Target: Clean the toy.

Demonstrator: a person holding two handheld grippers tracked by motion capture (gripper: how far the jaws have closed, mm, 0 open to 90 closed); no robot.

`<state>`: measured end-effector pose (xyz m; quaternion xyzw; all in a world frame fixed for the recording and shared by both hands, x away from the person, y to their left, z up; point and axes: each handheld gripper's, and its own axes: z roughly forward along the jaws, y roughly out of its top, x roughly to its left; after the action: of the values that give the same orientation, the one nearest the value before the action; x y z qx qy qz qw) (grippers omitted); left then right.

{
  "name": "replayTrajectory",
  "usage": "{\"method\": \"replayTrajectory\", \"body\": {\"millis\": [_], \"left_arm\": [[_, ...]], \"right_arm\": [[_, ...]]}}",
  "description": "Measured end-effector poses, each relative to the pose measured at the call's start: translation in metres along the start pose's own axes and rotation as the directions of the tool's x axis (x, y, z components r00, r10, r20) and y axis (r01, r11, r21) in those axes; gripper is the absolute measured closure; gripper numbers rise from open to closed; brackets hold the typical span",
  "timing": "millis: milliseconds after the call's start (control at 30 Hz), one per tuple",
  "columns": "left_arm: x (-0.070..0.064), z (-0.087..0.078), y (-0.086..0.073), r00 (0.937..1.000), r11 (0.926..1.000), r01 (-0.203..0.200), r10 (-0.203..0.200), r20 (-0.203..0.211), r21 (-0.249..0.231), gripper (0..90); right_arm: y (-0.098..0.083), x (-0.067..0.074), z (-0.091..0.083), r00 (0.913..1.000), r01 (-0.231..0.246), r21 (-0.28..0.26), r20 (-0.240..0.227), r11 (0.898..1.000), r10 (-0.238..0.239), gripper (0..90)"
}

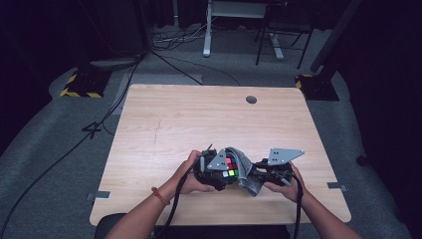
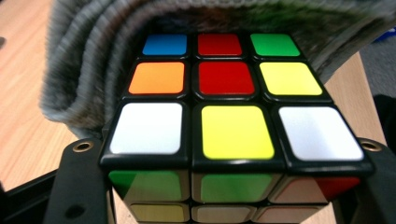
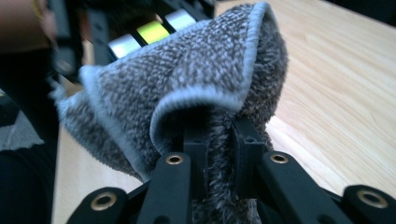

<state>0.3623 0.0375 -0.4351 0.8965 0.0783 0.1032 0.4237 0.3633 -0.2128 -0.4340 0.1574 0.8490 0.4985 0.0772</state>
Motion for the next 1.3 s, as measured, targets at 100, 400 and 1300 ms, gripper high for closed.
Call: {"method": "replayTrajectory", "body": {"millis": [100,400,1300], "left_arm": [[-0.002,0.0,0.003,0.9998,0.9999,-0.015,0.015,-0.014,-0.003,33.4],[-0.006,0.012,0.001,0.9988,0.9965,-0.034,0.036,-0.033,0.077,33.3],[-0.007,0.008,0.002,0.9992,0.9969,-0.035,0.036,-0.014,0.07,33.7]], "right_arm": [[-0.004,-0.004,0.002,0.9996,-0.024,0.007,-0.015,1.0,0.024,79.5],[0.004,0.005,0.0,0.9992,0.002,-0.037,-0.039,0.999,-0.004,79.8],[0.011,0.017,0.003,0.9945,0.09,0.005,0.053,0.996,-0.09,79.6]]}}
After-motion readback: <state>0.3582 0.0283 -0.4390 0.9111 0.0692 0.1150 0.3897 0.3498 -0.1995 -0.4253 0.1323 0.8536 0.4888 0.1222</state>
